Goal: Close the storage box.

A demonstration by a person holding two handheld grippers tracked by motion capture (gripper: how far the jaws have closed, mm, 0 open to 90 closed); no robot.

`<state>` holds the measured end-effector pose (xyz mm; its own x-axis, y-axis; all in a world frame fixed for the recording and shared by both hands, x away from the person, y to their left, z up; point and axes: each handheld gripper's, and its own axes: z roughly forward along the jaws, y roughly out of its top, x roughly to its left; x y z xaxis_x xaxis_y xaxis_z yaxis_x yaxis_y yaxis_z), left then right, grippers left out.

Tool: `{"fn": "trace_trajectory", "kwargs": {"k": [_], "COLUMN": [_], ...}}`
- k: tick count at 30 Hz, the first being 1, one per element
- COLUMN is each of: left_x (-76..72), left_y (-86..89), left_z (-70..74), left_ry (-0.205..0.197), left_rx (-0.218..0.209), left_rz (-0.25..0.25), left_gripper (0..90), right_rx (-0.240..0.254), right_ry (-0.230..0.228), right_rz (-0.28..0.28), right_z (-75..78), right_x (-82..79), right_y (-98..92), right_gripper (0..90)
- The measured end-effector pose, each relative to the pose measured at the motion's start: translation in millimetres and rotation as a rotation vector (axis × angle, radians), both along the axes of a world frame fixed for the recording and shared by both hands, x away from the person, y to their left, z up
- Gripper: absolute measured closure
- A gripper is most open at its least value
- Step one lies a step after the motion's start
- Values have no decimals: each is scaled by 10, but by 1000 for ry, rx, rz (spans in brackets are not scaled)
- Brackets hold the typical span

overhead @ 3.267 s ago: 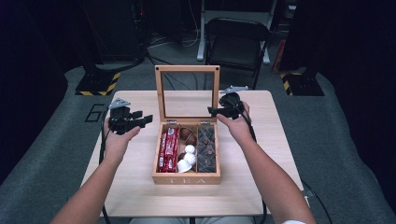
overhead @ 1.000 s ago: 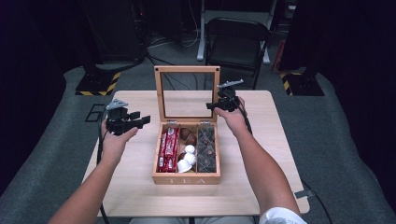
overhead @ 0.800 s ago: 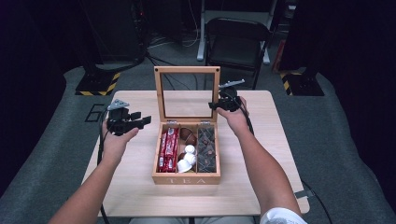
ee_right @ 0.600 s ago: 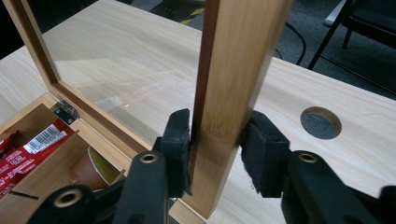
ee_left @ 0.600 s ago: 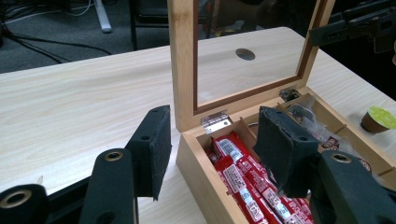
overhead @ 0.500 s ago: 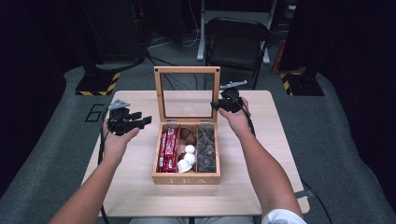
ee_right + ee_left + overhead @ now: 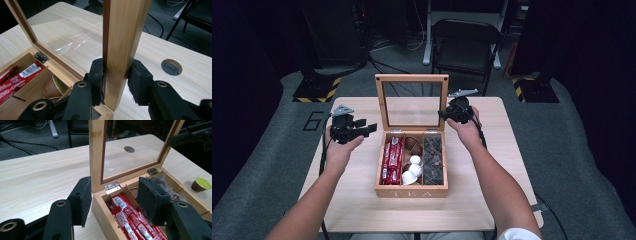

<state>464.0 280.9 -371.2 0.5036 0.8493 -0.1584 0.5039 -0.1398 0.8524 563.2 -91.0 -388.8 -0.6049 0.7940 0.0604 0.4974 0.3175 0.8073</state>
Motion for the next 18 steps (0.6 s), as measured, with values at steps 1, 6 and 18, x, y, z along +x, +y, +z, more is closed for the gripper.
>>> {"fn": "trace_trajectory", "kwargs": {"k": [1, 6, 18], "left_x": [3, 18, 77], "left_y": [-6, -46, -110], "left_z": [0, 17, 87], "left_ry": [0, 2, -13], "left_rx": [0, 0, -2], "left_rz": [0, -9, -25], "left_gripper": [452, 452, 466], "right_rx": [2, 4, -13], "right_ry": [-1, -21, -59], "right_rz": [-1, 5, 22], "right_z": [-1, -6, -11], "right_x": [-12, -67, -182], "right_y": [0, -7, -7], "right_gripper": [658, 659, 654]}}
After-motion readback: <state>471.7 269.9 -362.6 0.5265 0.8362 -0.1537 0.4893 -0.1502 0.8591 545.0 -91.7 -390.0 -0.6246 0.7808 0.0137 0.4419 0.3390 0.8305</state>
